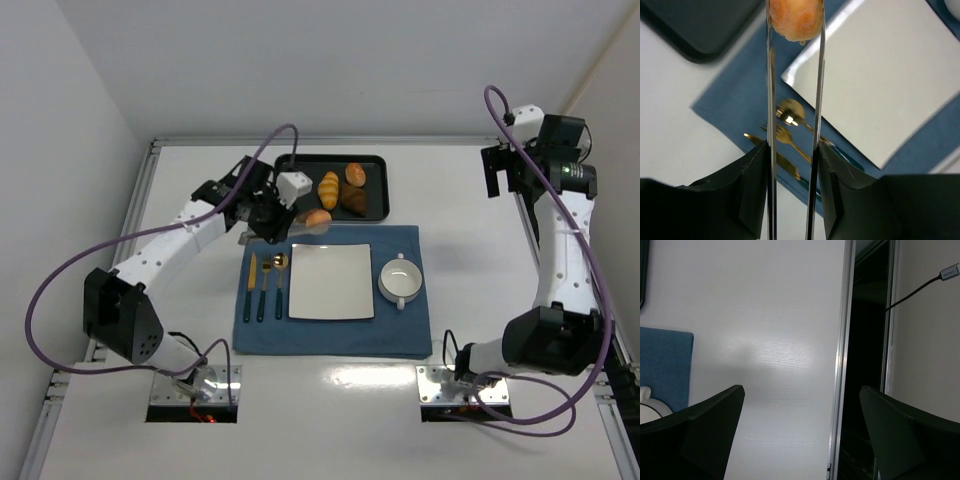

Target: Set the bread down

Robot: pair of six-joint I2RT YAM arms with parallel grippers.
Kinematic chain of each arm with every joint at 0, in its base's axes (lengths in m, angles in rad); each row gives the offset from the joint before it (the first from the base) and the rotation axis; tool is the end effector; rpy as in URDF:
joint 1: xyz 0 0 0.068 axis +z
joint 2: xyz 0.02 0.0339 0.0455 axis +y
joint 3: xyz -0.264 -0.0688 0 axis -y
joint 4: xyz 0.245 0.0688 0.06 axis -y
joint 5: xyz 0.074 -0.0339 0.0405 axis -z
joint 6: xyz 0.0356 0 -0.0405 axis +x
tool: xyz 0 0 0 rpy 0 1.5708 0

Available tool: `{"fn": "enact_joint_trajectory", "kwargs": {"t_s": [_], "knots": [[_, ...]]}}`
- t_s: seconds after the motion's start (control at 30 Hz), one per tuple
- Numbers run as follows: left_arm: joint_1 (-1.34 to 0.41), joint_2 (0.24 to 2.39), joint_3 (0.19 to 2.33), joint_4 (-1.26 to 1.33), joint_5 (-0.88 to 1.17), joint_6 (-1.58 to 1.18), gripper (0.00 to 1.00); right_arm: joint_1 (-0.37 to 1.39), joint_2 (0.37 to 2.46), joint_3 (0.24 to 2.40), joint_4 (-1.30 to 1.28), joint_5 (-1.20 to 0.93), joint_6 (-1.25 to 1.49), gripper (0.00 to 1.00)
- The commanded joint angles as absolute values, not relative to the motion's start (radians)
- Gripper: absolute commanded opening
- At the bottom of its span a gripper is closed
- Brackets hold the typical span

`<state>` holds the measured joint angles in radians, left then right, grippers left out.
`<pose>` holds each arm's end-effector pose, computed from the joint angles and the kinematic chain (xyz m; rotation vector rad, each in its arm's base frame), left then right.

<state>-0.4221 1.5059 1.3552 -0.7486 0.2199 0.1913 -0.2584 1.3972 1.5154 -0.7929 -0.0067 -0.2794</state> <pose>0.2903 -0.1389 0.3143 0.8380 2.3304 -0.3708 0.2864 -0.0755 0.3935 -0.0274 2.2605 -0.2814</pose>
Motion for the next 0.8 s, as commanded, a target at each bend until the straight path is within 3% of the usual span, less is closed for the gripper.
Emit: {"fn": "enact_joint_trajectory", "kwargs": {"t_s": [0.0,0.37,0.77], "knots": [[-0.481,1.415,1.313,-0.805,0.238,0.216,0.21,-0.253,1.433,1.551,-0.753,-0.011,-0.308,1.00],[-0.662,1.335,1.212,-0.879,0.201,0.225,0.21,-0.253,1.451,1.532,-0.762,0.028,-0.336,1.00],[-0.703,1.393,1.160,-0.812,0.204,0.235,0.21,-0.253,1.410,1.493,-0.762,0.028,-0.345,1.00]]}}
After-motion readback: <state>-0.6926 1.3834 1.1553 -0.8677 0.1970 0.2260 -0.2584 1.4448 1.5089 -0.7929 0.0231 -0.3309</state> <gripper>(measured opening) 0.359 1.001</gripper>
